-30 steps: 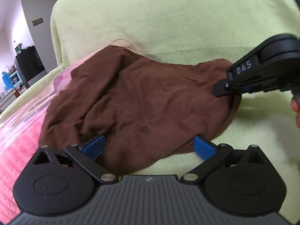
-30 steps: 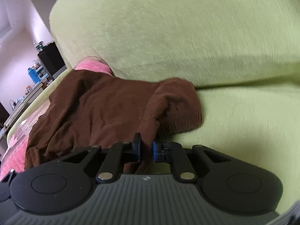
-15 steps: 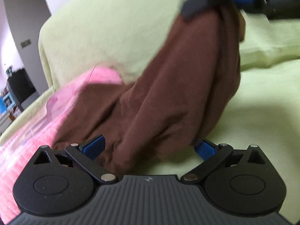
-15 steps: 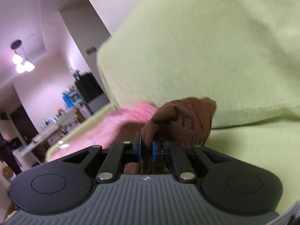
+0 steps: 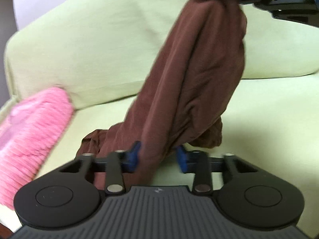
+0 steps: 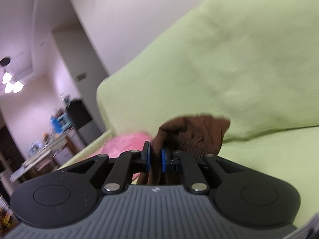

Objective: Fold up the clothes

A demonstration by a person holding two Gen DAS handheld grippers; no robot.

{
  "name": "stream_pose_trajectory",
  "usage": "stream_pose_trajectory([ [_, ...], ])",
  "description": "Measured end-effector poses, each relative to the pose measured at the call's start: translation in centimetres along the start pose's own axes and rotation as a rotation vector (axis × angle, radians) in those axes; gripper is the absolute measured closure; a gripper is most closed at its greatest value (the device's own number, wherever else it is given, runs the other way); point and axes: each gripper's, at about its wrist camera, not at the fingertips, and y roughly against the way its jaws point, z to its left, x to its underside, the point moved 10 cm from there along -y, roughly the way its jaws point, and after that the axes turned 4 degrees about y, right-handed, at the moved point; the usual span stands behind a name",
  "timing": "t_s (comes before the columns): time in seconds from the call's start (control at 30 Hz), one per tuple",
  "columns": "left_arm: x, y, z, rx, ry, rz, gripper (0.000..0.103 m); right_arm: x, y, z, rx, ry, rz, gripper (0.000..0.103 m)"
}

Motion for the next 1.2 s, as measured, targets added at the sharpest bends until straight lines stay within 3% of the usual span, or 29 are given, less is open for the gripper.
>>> stream_pose_trajectory([
  [0.07, -0.3, 1.2, -2.2, 0.052, -0.003, 0.023, 0.094, -3.3, 5.4, -0.5, 0.048, 0.033, -0.072, 0.094],
  [0.13, -0.4, 1.6, -4.6, 0.091, -0.002, 0.036, 0.095, -4.9, 8.4, -1.5, 0.054, 0.001, -0.054, 0.094],
  [0.23, 1.0, 0.6, -6.7, 0.075, -0.018, 0.069, 0.097, -5.1, 12.0, -3.5, 0.106, 0.009, -0.029, 0.092],
  [0.27, 1.7, -0.1, -7.1, 0.049, -0.031, 0.088, 0.097, -4.4, 13.1, -4.6, 0.137, 0.0, -0.026, 0.086],
  [0.3, 2.5, -0.6, -7.3, 0.024, -0.047, 0.103, 0.097, -3.1, 14.2, -6.0, 0.169, -0.024, -0.01, 0.076],
  [0.33, 3.0, -0.9, -7.3, 0.009, -0.058, 0.111, 0.097, -1.6, 14.8, -7.4, 0.196, -0.06, 0.019, 0.05],
  [0.37, 3.3, -1.0, -7.2, 0.001, -0.066, 0.113, 0.097, 0.0, 15.3, -8.8, 0.223, -0.095, 0.048, 0.042],
  [0.5, 5.0, -0.6, -6.5, -0.039, -0.087, 0.12, 0.097, 11.5, 15.5, -17.6, 0.34, -0.35, 0.272, 0.04],
  [0.63, 5.5, -0.8, -5.4, -0.065, -0.092, 0.14, 0.097, 16.1, 13.4, -20.5, 0.259, -0.507, 0.272, 0.037],
  [0.7, 6.3, -0.9, -5.2, -0.081, -0.086, 0.161, 0.097, 16.7, 11.4, -20.1, 0.211, -0.486, 0.274, 0.031],
  [0.73, 6.8, -1.4, -4.9, -0.088, -0.08, 0.177, 0.097, 16.8, 10.2, -19.9, 0.211, -0.437, 0.282, 0.031],
  [0.8, 7.7, -2.0, -4.5, -0.097, -0.067, 0.207, 0.097, 17.3, 7.8, -19.5, 0.207, -0.34, 0.312, 0.084],
  [0.83, 7.9, -2.3, -4.3, -0.105, -0.065, 0.218, 0.097, 17.7, 6.4, -19.0, 0.198, -0.291, 0.356, 0.095],
  [0.9, 7.7, -2.3, -4.1, -0.114, -0.07, 0.219, 0.097, 17.2, 5.6, -17.9, 0.178, -0.234, 0.369, 0.095],
  [0.97, 6.2, -1.8, -4.3, -0.105, -0.071, 0.19, 0.097, 13.4, 6.8, -16.0, 0.138, -0.175, 0.305, 0.095],
  [1.07, 1.2, 0.0, -5.6, -0.056, -0.07, 0.097, 0.097, 6.9, 8.9, -14.9, 0.117, -0.15, 0.208, 0.095],
  [1.2, -7.7, 4.2, -9.3, 0.019, -0.086, -0.088, 0.097, -3.1, 13.0, -13.0, 0.141, -0.041, 0.068, 0.095],
])
